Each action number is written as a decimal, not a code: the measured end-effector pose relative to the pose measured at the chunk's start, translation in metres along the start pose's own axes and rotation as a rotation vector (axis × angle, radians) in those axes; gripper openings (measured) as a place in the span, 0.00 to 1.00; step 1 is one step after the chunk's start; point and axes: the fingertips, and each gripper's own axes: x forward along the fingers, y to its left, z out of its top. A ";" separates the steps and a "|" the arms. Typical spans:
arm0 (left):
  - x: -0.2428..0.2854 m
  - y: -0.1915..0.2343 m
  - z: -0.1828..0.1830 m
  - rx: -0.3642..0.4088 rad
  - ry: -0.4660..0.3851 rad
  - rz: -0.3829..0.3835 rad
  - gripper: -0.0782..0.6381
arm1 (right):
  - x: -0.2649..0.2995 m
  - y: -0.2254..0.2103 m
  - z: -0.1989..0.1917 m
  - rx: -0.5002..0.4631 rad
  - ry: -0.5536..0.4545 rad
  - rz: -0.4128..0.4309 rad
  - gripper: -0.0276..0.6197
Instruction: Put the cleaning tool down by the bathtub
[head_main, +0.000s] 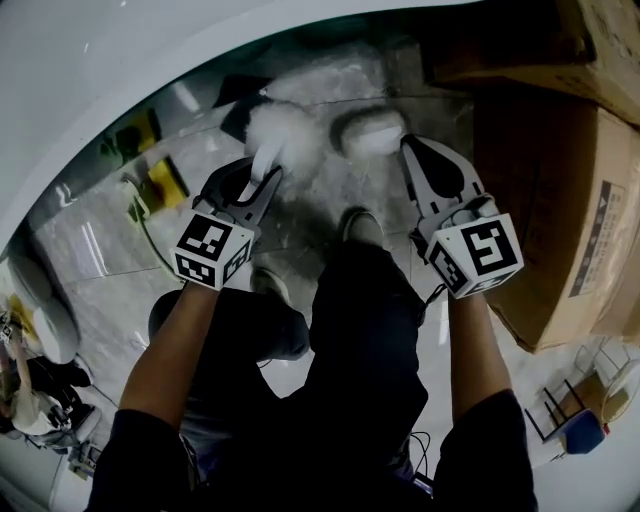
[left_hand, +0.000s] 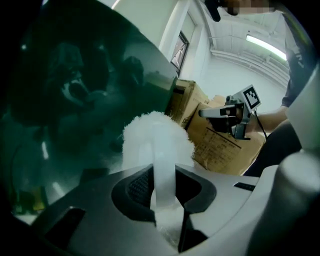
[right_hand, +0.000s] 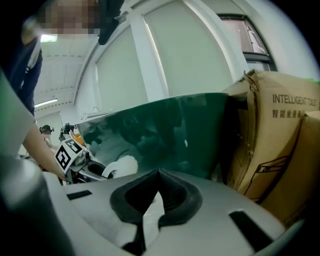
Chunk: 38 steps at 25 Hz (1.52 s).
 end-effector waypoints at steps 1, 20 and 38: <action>0.010 0.002 -0.008 0.004 0.013 -0.003 0.25 | 0.003 -0.005 -0.007 -0.001 -0.002 -0.005 0.05; 0.143 0.028 -0.159 0.037 0.286 -0.026 0.25 | 0.030 -0.046 -0.105 0.027 -0.011 -0.031 0.05; 0.178 0.037 -0.219 0.073 0.519 0.007 0.26 | 0.035 -0.051 -0.135 0.067 0.006 -0.065 0.05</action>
